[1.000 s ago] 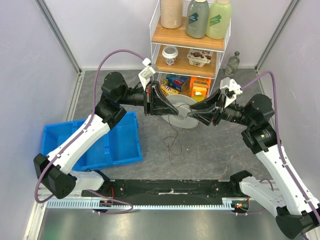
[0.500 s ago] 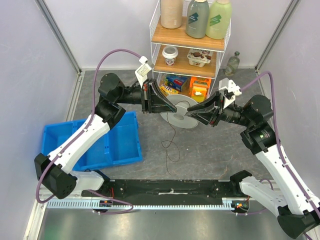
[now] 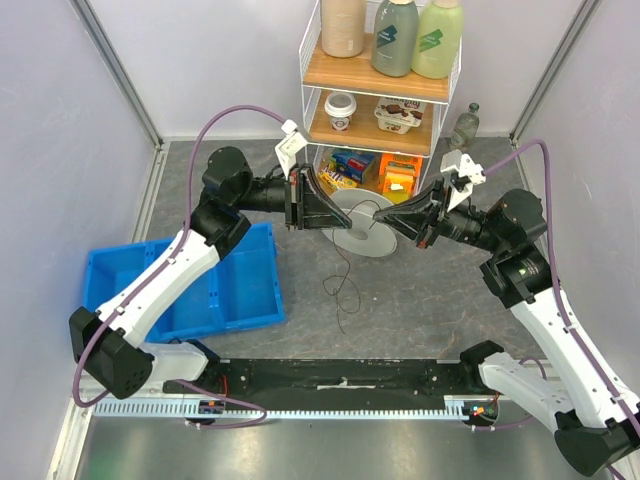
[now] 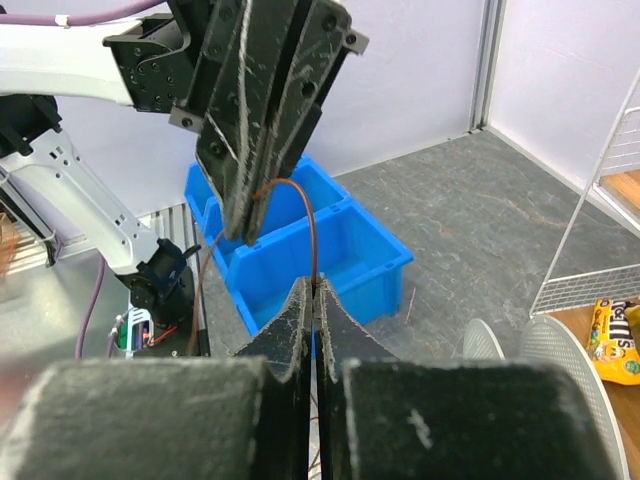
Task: Wrap the cables
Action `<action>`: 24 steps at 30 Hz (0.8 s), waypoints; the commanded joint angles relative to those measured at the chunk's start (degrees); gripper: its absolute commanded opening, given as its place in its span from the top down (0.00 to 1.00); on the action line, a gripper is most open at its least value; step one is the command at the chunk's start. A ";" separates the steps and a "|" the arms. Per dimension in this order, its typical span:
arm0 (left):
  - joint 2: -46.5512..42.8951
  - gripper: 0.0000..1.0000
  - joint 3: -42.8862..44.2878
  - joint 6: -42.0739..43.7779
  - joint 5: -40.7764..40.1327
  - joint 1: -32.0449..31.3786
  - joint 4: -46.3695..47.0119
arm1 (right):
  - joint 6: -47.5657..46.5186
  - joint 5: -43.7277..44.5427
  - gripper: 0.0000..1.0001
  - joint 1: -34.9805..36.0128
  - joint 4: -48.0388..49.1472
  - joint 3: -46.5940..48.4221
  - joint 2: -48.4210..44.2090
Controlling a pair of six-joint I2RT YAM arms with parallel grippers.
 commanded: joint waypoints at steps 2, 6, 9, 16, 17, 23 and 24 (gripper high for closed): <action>-2.35 0.98 -1.24 13.37 -4.10 0.38 -14.30 | 4.31 1.04 1.00 0.31 4.41 2.80 0.41; -1.21 0.98 -1.77 14.96 -4.90 -0.32 -15.72 | 8.79 1.04 1.00 0.31 9.24 2.54 1.55; -0.76 0.98 -1.95 16.28 -5.51 -1.98 -17.48 | 11.87 1.30 1.00 0.49 12.06 2.71 2.51; -0.33 0.98 -2.12 17.77 -7.01 -6.12 -17.66 | 14.43 1.83 1.00 1.28 15.32 2.19 4.10; -0.32 0.98 -2.04 17.60 -7.10 -6.21 -17.66 | 13.90 1.65 1.00 1.45 15.06 2.01 4.10; -2.78 0.50 -1.34 17.69 3.76 0.79 -21.78 | 5.83 1.13 1.00 1.63 6.64 4.64 3.05; -3.13 0.40 -0.90 17.95 6.59 3.17 -23.18 | 3.99 0.95 1.00 1.54 3.57 5.43 2.78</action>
